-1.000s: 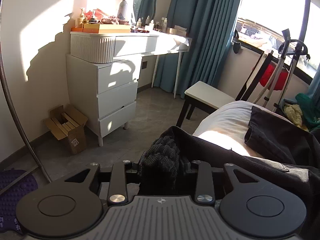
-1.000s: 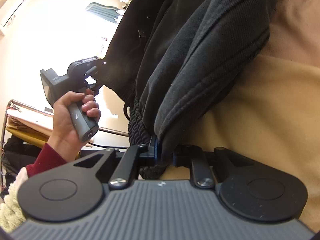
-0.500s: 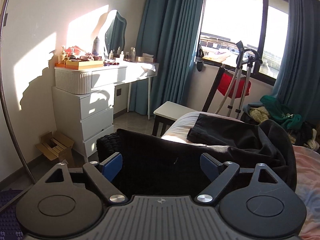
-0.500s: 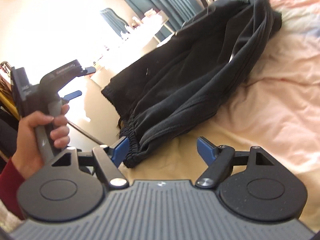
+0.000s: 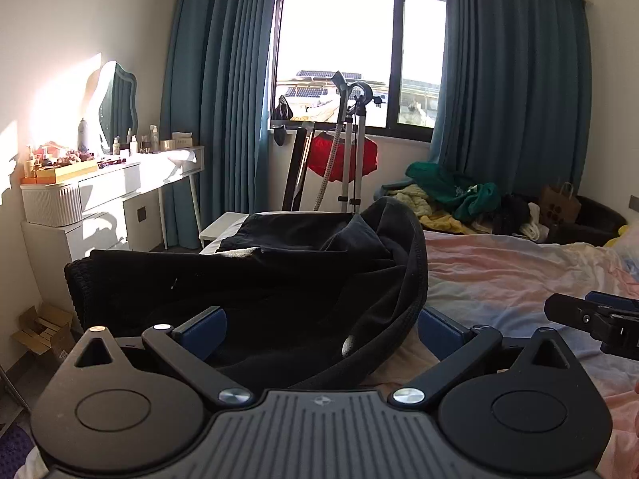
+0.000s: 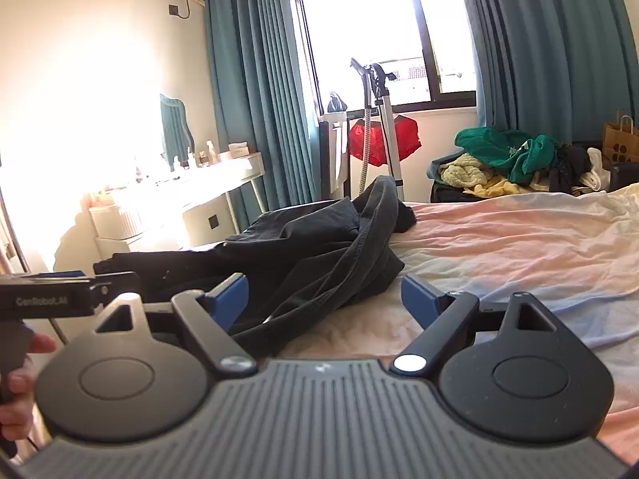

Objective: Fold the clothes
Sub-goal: 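Lay the legs down on the bed and open both tools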

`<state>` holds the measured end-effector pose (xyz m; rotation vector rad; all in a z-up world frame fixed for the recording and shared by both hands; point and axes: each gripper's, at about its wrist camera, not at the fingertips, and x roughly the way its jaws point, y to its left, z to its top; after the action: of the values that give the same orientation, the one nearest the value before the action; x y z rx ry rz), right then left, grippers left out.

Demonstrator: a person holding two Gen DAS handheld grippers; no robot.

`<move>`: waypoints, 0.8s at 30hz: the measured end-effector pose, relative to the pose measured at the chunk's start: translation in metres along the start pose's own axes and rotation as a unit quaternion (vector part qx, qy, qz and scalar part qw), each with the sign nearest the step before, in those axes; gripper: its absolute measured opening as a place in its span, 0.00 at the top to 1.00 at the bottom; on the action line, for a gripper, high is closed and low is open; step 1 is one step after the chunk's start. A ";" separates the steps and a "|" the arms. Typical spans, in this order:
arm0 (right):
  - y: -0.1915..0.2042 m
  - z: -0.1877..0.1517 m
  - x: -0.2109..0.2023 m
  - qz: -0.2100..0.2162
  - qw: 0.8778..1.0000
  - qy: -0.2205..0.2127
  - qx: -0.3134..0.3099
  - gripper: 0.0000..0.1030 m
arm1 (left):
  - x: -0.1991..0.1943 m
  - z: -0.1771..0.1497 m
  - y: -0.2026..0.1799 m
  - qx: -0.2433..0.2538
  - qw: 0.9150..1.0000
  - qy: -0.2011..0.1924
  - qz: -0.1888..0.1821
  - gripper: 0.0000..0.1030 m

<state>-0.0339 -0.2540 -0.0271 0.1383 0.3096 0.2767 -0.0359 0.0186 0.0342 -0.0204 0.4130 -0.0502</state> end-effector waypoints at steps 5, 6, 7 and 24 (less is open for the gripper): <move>-0.029 -0.024 0.014 -0.025 1.000 -0.005 0.010 0.17 | 0.016 -0.025 0.000 -0.018 1.000 0.004 0.017 0.00; -0.034 -0.031 0.018 -0.030 0.999 -0.002 0.021 0.17 | 0.022 -0.030 0.005 -0.029 0.999 0.010 0.016 0.00; -0.036 -0.036 0.020 -0.030 0.999 0.002 0.030 0.17 | 0.026 -0.033 0.010 -0.033 0.999 0.017 0.018 0.00; -0.039 -0.042 0.031 -0.057 0.998 0.006 0.025 0.17 | -0.006 0.012 -0.022 0.019 0.995 0.047 0.083 0.00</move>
<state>-0.0092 -0.2787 -0.0824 0.1682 0.3358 0.1570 -0.0374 -0.0032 0.0480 0.0532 0.5056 0.1055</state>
